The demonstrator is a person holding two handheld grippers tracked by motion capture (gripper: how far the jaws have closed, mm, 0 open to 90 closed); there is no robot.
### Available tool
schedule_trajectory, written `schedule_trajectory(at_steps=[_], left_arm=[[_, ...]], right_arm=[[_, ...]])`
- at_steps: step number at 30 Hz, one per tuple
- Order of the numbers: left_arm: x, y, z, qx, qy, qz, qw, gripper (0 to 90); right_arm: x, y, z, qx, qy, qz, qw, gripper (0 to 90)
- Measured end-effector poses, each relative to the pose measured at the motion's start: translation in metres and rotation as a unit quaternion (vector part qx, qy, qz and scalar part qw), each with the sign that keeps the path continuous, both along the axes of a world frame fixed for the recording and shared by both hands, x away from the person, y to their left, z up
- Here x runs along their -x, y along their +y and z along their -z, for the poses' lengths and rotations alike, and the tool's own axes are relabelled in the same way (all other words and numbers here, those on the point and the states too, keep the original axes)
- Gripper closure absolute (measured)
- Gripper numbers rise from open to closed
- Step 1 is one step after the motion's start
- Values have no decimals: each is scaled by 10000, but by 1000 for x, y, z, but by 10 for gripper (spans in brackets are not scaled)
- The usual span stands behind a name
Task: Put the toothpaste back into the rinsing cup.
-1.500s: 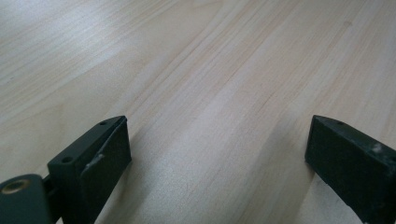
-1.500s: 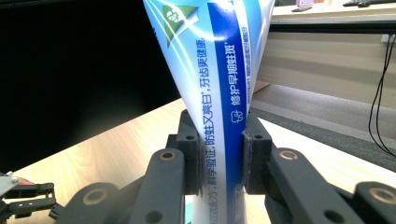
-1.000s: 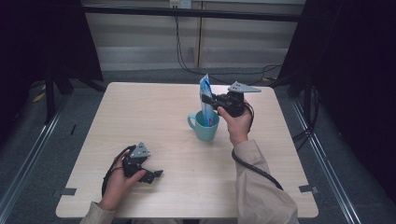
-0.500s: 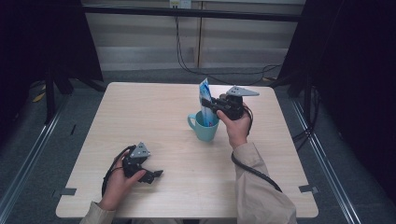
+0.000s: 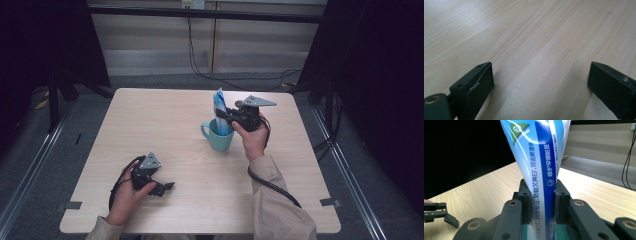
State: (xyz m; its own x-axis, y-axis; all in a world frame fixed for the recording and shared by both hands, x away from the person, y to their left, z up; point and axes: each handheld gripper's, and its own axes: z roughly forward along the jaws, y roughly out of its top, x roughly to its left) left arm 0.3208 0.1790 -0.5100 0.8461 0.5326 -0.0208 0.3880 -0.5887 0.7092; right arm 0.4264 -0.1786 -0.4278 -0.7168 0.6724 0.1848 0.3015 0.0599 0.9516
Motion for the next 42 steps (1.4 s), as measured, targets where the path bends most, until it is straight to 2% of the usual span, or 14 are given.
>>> schedule_trajectory(at_steps=[29,42], left_arm=[[0,0,0,0,3,3,10000,65],[0,0,0,-3,-4,-8,10000,65]], right_arm=[[5,-2,12,120,73,66,9999,727],[3,2,11,244,89,72,9996,717]])
